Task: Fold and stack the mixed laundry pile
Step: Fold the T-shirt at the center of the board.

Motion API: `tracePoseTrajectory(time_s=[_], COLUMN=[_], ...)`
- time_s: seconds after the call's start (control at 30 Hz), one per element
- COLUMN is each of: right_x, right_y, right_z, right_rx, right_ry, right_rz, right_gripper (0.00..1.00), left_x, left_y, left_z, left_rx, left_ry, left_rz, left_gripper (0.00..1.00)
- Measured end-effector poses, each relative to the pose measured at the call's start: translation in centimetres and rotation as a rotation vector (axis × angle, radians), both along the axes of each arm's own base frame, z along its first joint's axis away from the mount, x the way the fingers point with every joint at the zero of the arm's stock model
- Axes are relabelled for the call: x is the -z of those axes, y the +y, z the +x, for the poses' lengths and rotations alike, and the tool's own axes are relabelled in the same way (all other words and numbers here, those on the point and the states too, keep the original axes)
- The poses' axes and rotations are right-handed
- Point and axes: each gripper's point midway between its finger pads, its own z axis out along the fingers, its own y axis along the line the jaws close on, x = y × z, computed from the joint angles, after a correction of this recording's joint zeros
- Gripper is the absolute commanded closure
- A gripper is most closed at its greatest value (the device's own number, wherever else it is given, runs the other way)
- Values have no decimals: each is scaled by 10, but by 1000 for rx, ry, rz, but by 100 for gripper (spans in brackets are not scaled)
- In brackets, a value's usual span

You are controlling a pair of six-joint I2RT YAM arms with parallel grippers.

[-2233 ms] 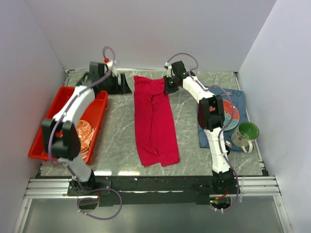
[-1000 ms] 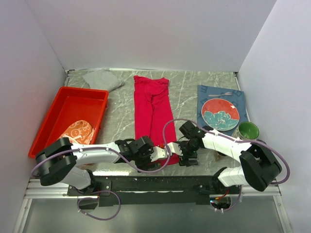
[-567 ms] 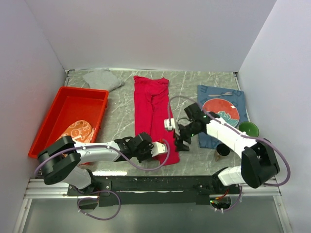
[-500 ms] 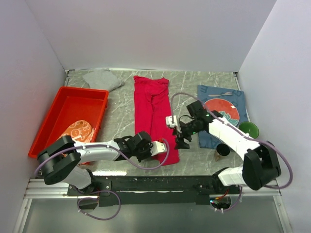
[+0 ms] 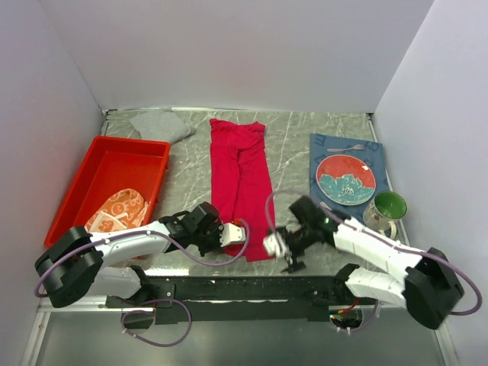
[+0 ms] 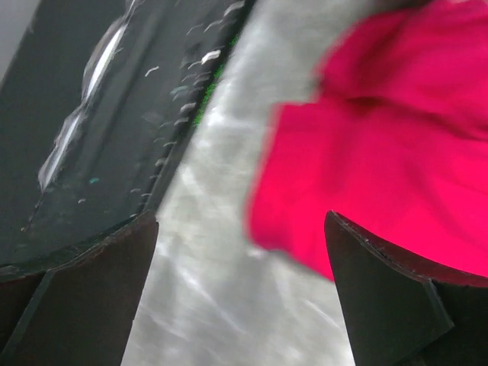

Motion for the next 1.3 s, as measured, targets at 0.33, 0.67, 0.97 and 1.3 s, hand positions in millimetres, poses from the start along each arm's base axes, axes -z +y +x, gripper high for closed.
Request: tracePoseTrajectory(time_s=[0.33, 0.67, 0.97, 1.3], right_x=[42, 56, 60, 5], right_y=[23, 36, 44, 46], right_z=[-7, 18, 28, 48], right_rx=[-58, -11, 5, 166], right_ry=[-177, -272, -289, -115], right_rz=[-120, -200, -245, -164], right_gripper=[19, 55, 100, 100], left_x=[4, 4, 2, -34], left_y=[-1, -2, 3, 0], left_z=[-13, -17, -12, 13], left_rx=[61, 71, 44, -6], left_ry=[65, 85, 105, 138], left_rz=[-15, -28, -49, -163], left_gripper=[99, 99, 99, 99])
